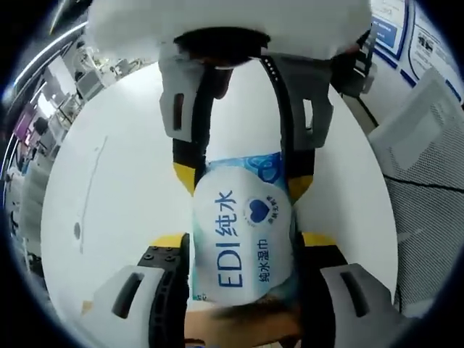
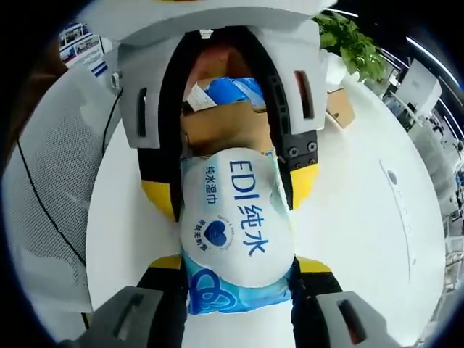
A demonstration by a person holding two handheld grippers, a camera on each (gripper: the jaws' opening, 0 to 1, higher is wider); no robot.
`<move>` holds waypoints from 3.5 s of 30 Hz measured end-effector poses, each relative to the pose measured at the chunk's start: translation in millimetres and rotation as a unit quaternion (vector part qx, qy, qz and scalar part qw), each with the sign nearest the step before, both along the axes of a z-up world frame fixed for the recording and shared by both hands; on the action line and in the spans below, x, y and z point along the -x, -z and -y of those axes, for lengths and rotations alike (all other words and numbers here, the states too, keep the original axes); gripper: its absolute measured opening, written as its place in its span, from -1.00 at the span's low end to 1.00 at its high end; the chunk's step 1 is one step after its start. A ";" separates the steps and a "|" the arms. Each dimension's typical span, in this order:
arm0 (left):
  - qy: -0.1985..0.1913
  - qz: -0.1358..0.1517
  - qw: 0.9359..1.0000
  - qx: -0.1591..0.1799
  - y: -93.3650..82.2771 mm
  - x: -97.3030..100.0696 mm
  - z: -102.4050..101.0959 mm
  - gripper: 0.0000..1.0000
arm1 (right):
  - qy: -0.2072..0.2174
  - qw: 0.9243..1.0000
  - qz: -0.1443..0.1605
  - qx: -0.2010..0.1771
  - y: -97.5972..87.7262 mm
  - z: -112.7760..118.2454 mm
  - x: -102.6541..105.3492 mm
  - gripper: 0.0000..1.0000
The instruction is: Operate the shoe box by opening the lid, removing the specified soft item, and placing it in the target area until the item is outside and the box remains undamaged.
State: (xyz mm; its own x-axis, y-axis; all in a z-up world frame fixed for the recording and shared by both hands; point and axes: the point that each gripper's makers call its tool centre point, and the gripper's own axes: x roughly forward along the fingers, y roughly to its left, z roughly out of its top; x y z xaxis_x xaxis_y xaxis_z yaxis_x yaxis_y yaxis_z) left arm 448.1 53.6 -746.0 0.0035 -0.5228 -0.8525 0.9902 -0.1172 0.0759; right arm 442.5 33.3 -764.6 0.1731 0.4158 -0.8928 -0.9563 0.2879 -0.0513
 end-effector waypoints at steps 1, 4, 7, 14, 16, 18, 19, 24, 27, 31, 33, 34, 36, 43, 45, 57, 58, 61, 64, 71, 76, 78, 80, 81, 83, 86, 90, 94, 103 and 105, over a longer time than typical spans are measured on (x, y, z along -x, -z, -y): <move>-0.006 -0.003 1.000 0.007 -3.2 -0.5 0.0 0.20 | 0.007 1.000 0.002 -0.004 -2.9 -0.5 0.1 0.09; -0.006 0.002 1.000 0.008 -6.9 0.8 -5.1 0.22 | 0.016 1.000 0.009 -0.011 -10.8 -1.4 0.9 0.08; -0.011 0.006 1.000 0.015 -13.0 1.0 -10.0 0.23 | 0.026 0.999 0.020 -0.019 -20.4 -1.2 0.4 0.09; -0.064 -0.012 0.996 0.062 -33.7 -3.8 -18.5 0.26 | 0.070 0.995 0.046 -0.062 -48.3 -6.1 -3.2 0.09; -0.071 -0.012 0.995 0.072 -40.4 -4.1 -21.5 0.27 | 0.082 0.993 0.051 -0.073 -53.4 -7.9 -5.3 0.09; -0.078 -0.010 0.994 0.079 -46.1 -5.2 -24.3 0.27 | 0.102 0.989 0.051 -0.096 -60.1 -12.0 -6.7 0.11; -0.087 -0.012 0.992 0.088 -50.4 -6.5 -25.8 0.27 | 0.111 0.987 0.050 -0.106 -62.9 -13.4 -6.9 0.12; -0.126 -0.024 0.983 0.131 -70.1 -12.0 -31.5 0.27 | 0.149 0.975 0.061 -0.151 -76.8 -23.1 -11.0 0.17; -0.134 -0.021 0.982 0.134 -77.5 -12.5 -45.5 0.27 | 0.176 0.965 0.056 -0.186 -85.9 -29.6 -13.2 0.19; -0.155 -0.020 0.976 0.151 -87.4 -15.8 -60.9 0.28 | 0.191 0.958 0.057 -0.206 -93.2 -35.4 -14.7 0.20; -0.169 -0.019 0.972 0.160 -92.3 -19.2 -68.8 0.29 | 0.198 0.954 0.057 -0.219 -98.0 -39.5 -15.0 0.20; -0.175 -0.020 0.970 0.165 -94.7 -19.9 -71.6 0.29 | 0.200 0.952 0.057 -0.224 -99.8 -41.3 -15.5 0.20; -0.185 -0.019 0.967 0.171 -98.8 -20.9 -79.9 0.30 | 0.207 0.948 0.059 -0.234 -103.5 -44.6 -17.1 0.20; -0.215 -0.013 0.959 0.184 -107.6 -24.5 -110.6 0.30 | 0.219 0.940 0.060 -0.256 -110.9 -56.9 -16.7 0.22; -0.223 -0.013 0.957 0.187 -108.5 -25.7 -119.8 0.31 | 0.223 0.937 0.060 -0.264 -113.7 -62.7 -14.9 0.22; -0.261 -0.011 0.944 0.201 -109.6 -21.4 -158.8 0.31 | 0.235 0.927 0.061 -0.284 -119.0 -87.0 -7.9 0.23; -0.263 -0.009 0.944 0.201 -109.7 -19.1 -162.1 0.31 | 0.237 0.927 0.061 -0.285 -119.6 -88.5 -7.2 0.23; -0.270 -0.011 0.941 0.205 -111.3 -14.4 -169.4 0.31 | 0.241 0.924 0.063 -0.290 -122.0 -93.2 -6.3 0.23; -0.276 -0.011 0.939 0.206 -109.9 -16.8 -179.9 0.31 | 0.240 0.924 0.065 -0.292 -124.0 -99.5 -4.4 0.25; -0.286 -0.015 0.936 0.203 -104.7 -10.0 -196.1 0.32 | 0.234 0.925 0.063 -0.291 -124.4 -113.7 1.3 0.25; -0.296 -0.016 0.933 0.204 -103.7 -5.0 -207.2 0.32 | 0.231 0.926 0.063 -0.292 -125.9 -120.2 4.6 0.25; -0.299 -0.017 0.932 0.204 -102.9 -3.0 -209.7 0.32 | 0.231 0.925 0.065 -0.296 -128.1 -121.2 5.8 0.25; -0.301 -0.016 0.932 0.203 -101.3 -3.2 -212.4 0.32 | 0.232 0.924 0.064 -0.298 -128.4 -121.5 7.2 0.25; -0.303 -0.018 0.931 0.205 -101.6 -2.7 -212.9 0.32 | 0.231 0.924 0.064 -0.297 -127.9 -121.8 8.5 0.25; -0.306 -0.017 0.929 0.207 -102.2 -2.3 -214.2 0.32 | 0.229 0.926 0.064 -0.292 -126.2 -120.9 10.6 0.25; -0.307 -0.017 0.929 0.206 -101.2 -0.9 -216.1 0.31 | 0.233 0.925 0.063 -0.294 -126.0 -119.6 10.8 0.25; -0.310 -0.018 0.929 0.199 -96.8 -2.5 -219.6 0.31 | 0.233 0.925 0.064 -0.292 -126.4 -119.5 12.5 0.25; -0.309 -0.012 0.933 0.183 -90.4 -10.3 -222.2 0.31 | 0.232 0.926 0.063 -0.290 -125.5 -120.9 16.3 0.25; -0.266 0.004 0.957 0.118 -69.0 -26.7 -216.2 0.29 | 0.231 0.927 0.061 -0.290 -124.7 -128.2 23.8 0.25; -0.259 0.006 0.960 0.107 -64.1 -30.2 -213.3 0.29 | 0.232 0.926 0.060 -0.292 -125.0 -130.1 25.3 0.25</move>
State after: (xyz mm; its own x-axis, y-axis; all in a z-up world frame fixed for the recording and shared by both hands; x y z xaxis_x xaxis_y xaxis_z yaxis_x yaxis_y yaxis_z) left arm 478.3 266.9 -681.9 0.3184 -0.6116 -0.7243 0.9106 0.4097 0.0543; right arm 417.2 163.4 -639.6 0.5372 0.6776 -0.5023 -0.7205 0.6782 0.1443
